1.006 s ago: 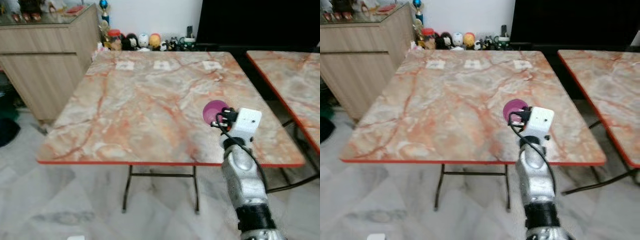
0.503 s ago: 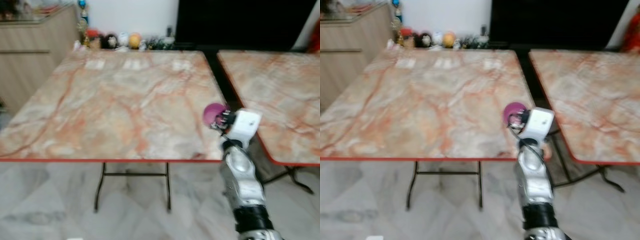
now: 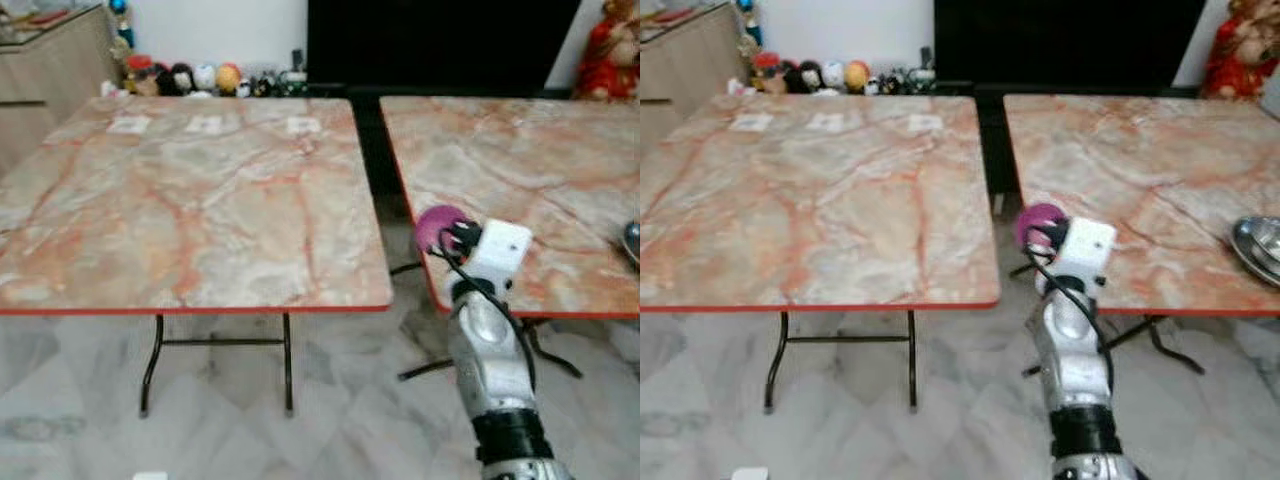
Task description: Setting the table
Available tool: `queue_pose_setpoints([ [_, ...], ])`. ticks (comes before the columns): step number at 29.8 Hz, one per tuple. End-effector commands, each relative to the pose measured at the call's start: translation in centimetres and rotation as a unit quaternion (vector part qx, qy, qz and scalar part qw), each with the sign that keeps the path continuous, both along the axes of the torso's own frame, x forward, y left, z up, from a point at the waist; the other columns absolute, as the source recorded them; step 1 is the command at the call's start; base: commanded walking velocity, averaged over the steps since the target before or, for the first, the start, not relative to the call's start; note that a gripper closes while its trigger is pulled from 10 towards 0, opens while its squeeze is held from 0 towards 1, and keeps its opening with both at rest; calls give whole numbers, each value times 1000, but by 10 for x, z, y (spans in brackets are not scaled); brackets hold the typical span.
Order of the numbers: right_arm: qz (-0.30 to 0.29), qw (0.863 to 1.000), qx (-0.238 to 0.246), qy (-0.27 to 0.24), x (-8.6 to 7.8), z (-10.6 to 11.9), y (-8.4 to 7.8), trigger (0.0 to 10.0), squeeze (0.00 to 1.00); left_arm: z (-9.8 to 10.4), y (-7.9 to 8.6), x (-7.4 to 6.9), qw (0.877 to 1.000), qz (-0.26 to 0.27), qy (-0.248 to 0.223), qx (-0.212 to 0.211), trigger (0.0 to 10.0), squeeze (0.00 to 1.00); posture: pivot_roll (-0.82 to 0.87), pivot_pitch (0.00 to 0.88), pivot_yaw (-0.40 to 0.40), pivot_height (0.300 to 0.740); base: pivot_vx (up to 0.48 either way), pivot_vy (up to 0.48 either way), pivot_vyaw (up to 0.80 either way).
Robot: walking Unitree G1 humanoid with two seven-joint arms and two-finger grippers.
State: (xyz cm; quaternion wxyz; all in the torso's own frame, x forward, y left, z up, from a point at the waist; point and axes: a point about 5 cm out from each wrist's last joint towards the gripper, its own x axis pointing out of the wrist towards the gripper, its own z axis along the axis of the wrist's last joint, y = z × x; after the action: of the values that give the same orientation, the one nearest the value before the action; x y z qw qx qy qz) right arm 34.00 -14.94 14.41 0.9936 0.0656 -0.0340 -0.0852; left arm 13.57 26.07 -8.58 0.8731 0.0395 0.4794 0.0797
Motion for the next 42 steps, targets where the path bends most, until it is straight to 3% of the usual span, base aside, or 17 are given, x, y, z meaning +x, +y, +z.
queue_pose_setpoints([
  [1,-14,1000,-3,-8,1,5,-8,10000,0,-1,-3,-1,1000,-1,4,-2,10000,0,-46,0,27,740,0,-428,0],
  [5,-16,1000,-3,-8,1,5,-9,10000,0,-1,-3,0,1000,3,2,-3,10000,0,-46,0,26,740,0,-395,0],
  [19,-30,1000,-1,-8,1,6,-13,10000,0,-1,-5,0,1000,16,-7,-17,10000,0,-45,0,16,740,0,0,0],
  [27,-40,999,2,-4,2,6,-15,10000,0,-2,-6,0,1000,17,-6,-19,10000,0,-45,0,15,740,327,0,-447],
  [42,-49,999,0,-2,2,6,-15,10000,0,-2,-5,0,1000,17,-5,-17,10000,0,-41,0,14,740,373,0,0],
])
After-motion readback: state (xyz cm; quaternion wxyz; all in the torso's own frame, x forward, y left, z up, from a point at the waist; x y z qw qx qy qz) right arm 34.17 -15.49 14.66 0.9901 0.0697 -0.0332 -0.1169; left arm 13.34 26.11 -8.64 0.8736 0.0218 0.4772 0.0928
